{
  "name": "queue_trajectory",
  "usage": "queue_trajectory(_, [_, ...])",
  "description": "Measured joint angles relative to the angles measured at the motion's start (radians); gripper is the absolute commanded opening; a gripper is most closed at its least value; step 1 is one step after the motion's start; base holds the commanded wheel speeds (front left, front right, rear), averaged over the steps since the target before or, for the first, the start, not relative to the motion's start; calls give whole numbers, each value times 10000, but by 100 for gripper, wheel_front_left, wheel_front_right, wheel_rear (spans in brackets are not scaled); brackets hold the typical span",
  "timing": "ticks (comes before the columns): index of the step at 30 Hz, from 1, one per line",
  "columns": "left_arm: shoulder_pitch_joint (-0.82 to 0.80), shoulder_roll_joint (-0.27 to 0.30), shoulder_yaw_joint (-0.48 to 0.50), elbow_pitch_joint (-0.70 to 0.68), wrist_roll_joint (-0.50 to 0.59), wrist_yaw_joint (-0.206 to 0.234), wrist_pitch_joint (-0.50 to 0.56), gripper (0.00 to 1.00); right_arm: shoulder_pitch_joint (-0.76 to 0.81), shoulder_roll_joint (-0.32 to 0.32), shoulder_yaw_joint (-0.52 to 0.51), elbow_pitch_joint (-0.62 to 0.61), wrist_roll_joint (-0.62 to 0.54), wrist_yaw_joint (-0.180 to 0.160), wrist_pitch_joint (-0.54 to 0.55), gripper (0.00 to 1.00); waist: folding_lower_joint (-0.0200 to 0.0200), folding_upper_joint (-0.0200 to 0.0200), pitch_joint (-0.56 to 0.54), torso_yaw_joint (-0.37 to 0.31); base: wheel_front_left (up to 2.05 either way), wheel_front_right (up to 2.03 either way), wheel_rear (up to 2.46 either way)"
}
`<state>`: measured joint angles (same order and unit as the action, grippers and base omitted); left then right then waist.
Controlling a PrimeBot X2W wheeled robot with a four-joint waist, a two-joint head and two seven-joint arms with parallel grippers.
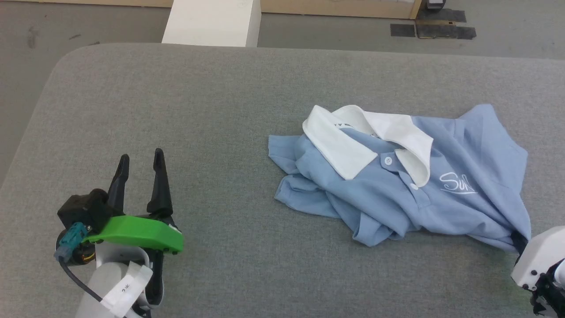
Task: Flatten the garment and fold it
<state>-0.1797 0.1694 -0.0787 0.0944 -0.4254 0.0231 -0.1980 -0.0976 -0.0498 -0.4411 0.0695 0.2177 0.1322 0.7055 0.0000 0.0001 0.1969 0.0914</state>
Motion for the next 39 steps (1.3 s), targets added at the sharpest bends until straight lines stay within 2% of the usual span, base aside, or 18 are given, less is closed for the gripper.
queue_trajectory(1, [16,0,-4,17,-6,4,4,100,-8,-2,10,29,98,-2,-167,13,0,0,-37,-12,0,0,0])
queue_trajectory(2, [35,2,-13,25,-27,6,27,100,-29,0,17,44,261,-2,-351,100,0,0,-73,-23,0,0,0])
queue_trajectory(6, [157,4,-79,94,-61,12,98,100,-191,2,-58,-58,1043,-2,-1526,100,0,0,-273,-53,0,0,0])
queue_trajectory(11, [234,23,-138,105,-81,12,150,100,-332,-8,-368,-523,1329,-2,-2872,100,0,0,-502,-64,0,0,0])
queue_trajectory(16, [245,8,-391,194,-326,-50,596,100,-322,-8,-470,-527,1350,-2,-3206,100,0,0,-566,-130,0,0,0])
queue_trajectory(19, [-26,-23,-811,384,-414,-242,1327,100,-300,-10,-470,-497,1336,-2,-3252,100,0,0,-534,-150,0,0,0])
queue_trajectory(29, [-4149,-474,-2752,2134,-596,-1074,5473,100,-485,-4,-10,-476,1329,-2,-3187,100,0,0,18,-334,0,0,0])
queue_trajectory(32, [-5354,-589,-3304,2963,-577,-1164,6949,100,-633,-2,144,-466,1306,-2,-3187,100,0,0,255,-498,0,0,0])
queue_trajectory(39, [-6938,-769,-4159,4405,-341,-1139,9262,100,-764,-4,270,-288,1312,-2,-3285,100,0,0,782,-958,0,0,0])
